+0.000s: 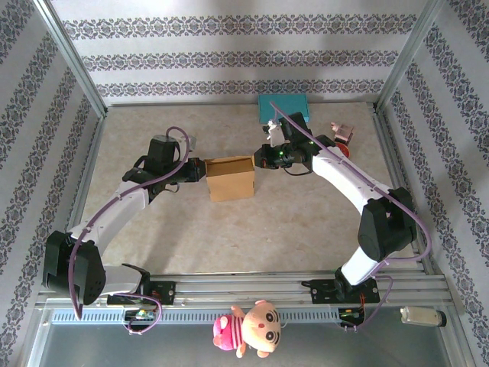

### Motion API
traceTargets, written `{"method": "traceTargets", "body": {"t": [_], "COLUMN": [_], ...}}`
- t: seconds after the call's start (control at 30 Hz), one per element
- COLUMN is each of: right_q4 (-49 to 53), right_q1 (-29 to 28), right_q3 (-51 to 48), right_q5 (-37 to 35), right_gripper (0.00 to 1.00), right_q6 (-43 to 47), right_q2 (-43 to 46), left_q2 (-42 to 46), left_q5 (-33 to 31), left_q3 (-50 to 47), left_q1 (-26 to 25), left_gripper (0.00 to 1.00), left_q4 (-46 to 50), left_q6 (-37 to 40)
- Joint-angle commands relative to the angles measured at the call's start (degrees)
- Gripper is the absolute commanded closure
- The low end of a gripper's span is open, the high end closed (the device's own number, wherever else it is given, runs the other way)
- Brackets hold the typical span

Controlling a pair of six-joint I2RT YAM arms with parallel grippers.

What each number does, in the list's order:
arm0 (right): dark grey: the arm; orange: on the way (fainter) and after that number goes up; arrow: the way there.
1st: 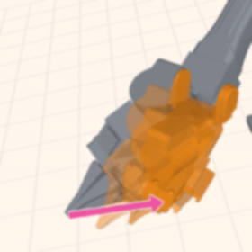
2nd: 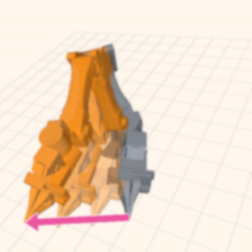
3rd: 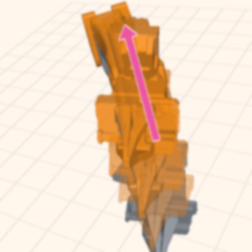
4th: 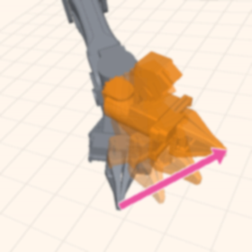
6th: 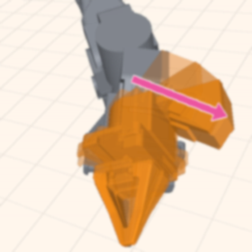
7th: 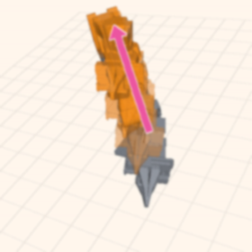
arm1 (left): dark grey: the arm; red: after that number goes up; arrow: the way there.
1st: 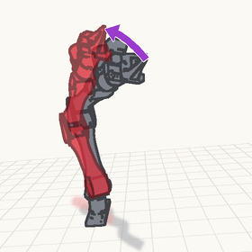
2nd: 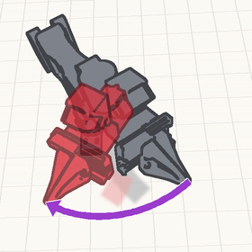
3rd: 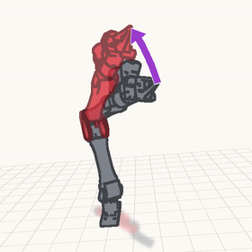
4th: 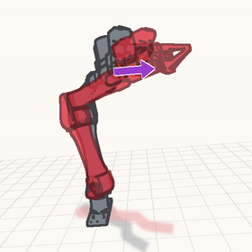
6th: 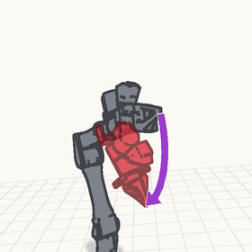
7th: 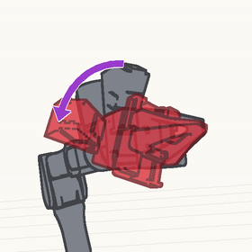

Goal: Fold the paper box

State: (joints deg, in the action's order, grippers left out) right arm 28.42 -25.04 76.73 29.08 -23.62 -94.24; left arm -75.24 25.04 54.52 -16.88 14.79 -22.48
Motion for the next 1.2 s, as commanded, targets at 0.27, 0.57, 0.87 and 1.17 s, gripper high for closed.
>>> {"method": "traceTargets", "body": {"t": [0.27, 0.57, 0.87, 1.17], "right_q4": [6.47, 5.2, 4.85, 1.51], "right_q1": [-1.42, -1.43, 0.17, 0.48], "right_q3": [-3.18, -0.16, 2.78, 5.91], "right_q5": [-2.75, -0.56, -0.1, -0.72], "right_gripper": [0.98, 0.76, 0.66, 0.72], "right_q6": [1.24, 0.02, -0.58, -2.4], "right_q2": [-1.46, 0.42, 4.41, 0.45], "left_q2": [-1.16, 5.16, 10.03, 4.31], "left_q5": [-4.78, -0.25, 0.18, -5.83], "left_q3": [-6.55, -5.39, -5.29, -2.99], "left_q1": [-0.71, -0.71, -0.62, -0.64], "left_gripper": [0.94, 0.65, 0.59, 0.58], "left_q4": [8.07, -0.46, -5.11, -7.08], "left_q6": [2.18, -1.52, -5.96, -16.56]}}
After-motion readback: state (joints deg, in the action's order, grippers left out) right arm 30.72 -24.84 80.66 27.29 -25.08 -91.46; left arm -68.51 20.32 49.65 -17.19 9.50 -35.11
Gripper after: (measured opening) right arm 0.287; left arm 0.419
